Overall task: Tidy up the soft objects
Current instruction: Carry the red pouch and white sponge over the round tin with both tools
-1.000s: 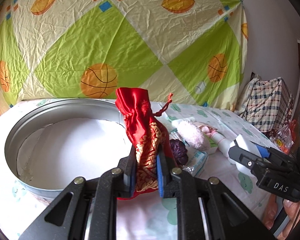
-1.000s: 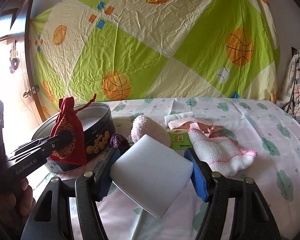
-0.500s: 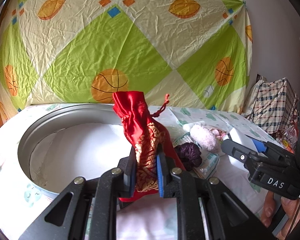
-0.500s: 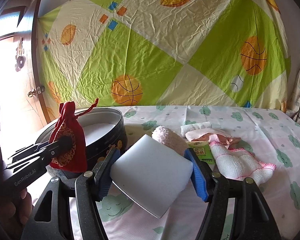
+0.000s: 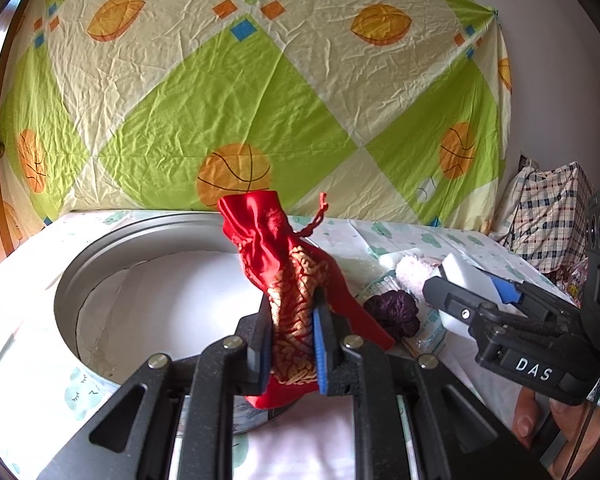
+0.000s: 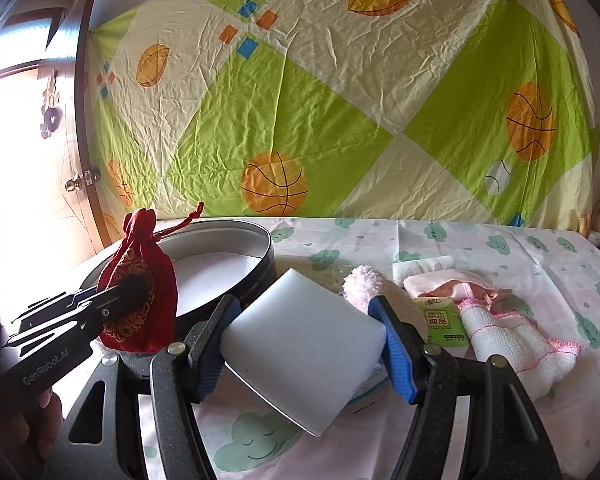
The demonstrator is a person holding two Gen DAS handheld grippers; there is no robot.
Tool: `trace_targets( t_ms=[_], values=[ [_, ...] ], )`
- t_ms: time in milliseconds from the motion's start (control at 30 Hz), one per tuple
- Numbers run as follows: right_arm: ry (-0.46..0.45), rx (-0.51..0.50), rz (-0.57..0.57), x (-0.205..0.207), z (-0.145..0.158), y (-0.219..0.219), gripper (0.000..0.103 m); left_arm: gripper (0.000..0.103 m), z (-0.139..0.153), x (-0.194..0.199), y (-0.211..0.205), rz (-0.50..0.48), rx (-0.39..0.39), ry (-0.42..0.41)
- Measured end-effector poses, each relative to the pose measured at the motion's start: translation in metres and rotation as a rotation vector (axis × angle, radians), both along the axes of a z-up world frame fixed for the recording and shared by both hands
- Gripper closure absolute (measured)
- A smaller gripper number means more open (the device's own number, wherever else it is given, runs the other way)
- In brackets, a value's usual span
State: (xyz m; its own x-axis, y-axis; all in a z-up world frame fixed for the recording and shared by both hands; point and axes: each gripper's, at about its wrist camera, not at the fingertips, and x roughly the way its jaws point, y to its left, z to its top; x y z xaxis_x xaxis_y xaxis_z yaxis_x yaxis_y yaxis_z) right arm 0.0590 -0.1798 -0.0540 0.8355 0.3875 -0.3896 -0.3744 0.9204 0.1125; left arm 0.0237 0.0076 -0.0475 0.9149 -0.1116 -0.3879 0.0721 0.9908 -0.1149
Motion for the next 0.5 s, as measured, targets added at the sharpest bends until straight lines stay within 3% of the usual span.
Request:
trace_targets(
  t_ms=[500],
  values=[
    [-0.010,-0.014,0.041,0.003,0.002,0.022,0.034,0.088,0.007,-0.004,0.019,0.033,-0.010,-0.012]
  ],
)
